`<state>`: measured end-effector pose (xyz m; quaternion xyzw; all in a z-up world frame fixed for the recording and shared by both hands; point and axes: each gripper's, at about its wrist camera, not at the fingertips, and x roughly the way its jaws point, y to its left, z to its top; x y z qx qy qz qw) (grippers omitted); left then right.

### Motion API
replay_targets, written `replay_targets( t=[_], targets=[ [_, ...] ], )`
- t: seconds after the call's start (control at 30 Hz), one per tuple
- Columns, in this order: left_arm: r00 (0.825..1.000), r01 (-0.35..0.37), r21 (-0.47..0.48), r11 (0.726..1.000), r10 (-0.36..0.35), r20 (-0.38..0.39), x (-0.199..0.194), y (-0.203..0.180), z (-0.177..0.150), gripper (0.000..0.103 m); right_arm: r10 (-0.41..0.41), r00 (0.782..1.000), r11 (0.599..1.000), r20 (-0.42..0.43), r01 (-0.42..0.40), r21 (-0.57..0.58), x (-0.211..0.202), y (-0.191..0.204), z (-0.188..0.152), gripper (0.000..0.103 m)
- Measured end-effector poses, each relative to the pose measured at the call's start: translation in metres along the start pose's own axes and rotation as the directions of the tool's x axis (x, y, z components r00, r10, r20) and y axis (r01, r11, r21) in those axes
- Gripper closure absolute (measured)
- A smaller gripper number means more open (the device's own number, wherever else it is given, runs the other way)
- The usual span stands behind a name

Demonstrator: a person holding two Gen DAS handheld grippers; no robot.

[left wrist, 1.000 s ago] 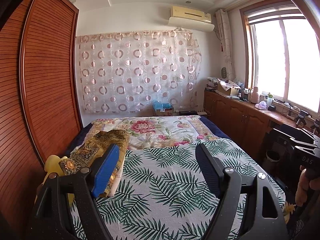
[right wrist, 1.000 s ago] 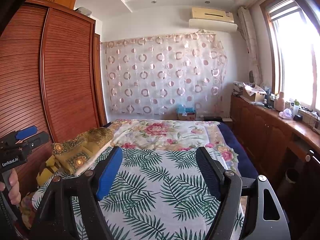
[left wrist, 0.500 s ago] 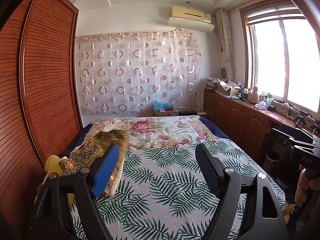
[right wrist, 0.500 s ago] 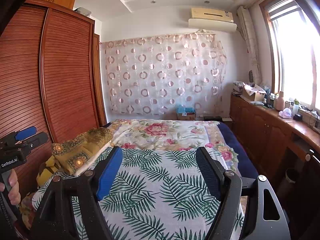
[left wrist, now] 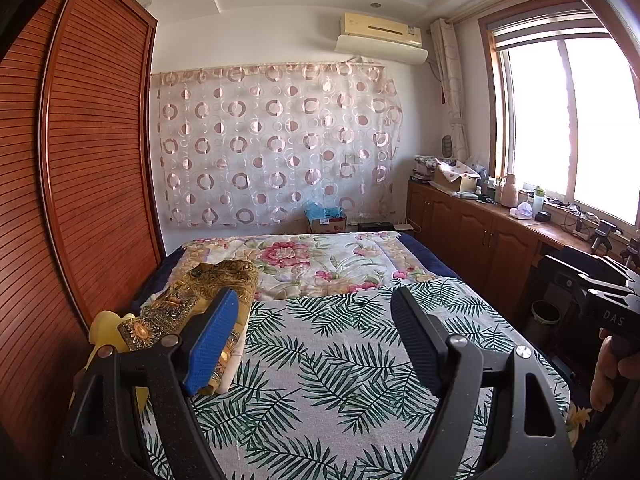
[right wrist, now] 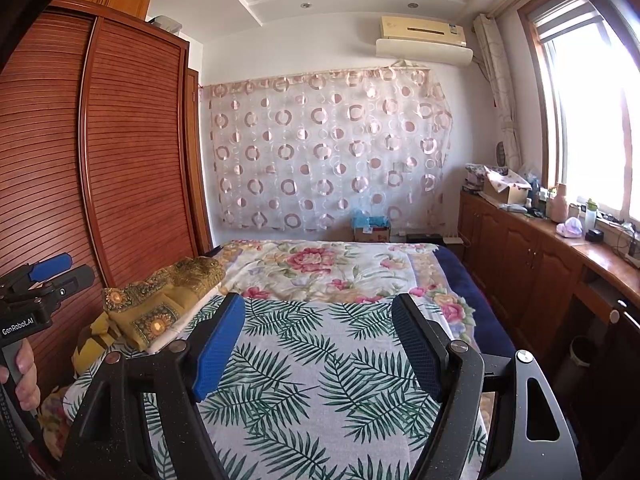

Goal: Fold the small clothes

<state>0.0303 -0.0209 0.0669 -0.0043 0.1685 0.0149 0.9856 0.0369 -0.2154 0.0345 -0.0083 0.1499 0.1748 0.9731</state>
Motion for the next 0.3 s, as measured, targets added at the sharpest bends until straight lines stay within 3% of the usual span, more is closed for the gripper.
replay_targets(
  t=[0.3],
  targets=[
    [1.000, -0.001, 0.000, 1.000, 0.001, 0.002, -0.0018, 0.0036, 0.0011, 0.024, -0.001, 1.000, 1.000, 0.000, 0.001, -0.001, 0.0001, 0.0010, -0.0005, 0.025]
  ],
)
